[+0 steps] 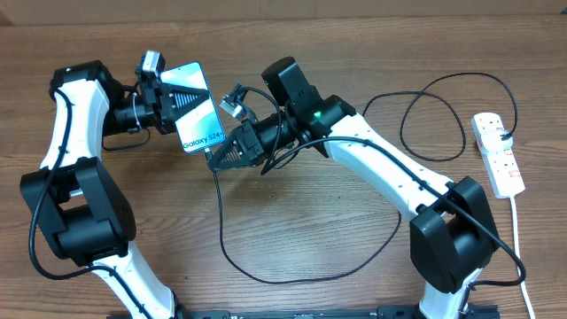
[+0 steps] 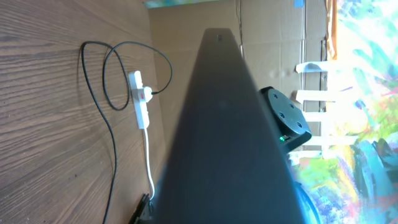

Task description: Plug charger to phone and switch on socket

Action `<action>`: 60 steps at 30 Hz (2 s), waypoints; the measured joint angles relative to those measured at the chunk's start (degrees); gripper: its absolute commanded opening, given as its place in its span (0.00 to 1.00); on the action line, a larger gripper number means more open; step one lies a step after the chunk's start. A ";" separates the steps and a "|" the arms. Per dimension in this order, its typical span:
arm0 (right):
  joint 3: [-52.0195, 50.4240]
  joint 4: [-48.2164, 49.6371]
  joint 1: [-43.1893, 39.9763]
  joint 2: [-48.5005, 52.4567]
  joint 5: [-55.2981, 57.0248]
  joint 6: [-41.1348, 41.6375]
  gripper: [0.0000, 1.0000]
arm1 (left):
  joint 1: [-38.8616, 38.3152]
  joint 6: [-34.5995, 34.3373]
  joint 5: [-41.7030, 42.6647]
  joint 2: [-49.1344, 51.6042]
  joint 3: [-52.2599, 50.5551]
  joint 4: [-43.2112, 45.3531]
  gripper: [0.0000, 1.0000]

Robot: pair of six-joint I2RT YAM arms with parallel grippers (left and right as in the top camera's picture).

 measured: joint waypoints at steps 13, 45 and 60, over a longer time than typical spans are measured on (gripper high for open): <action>0.00 -0.02 -0.63 0.00 -1.38 0.48 0.04 | 0.00 -0.66 0.61 0.00 0.00 0.02 0.04; -0.11 2.47 0.24 0.00 -1.68 3.69 0.04 | -0.02 -1.05 -0.31 0.00 0.00 0.02 0.04; -0.11 2.27 0.11 0.00 -4.04 3.23 0.04 | -0.02 -1.22 -0.28 0.00 0.00 -0.02 0.04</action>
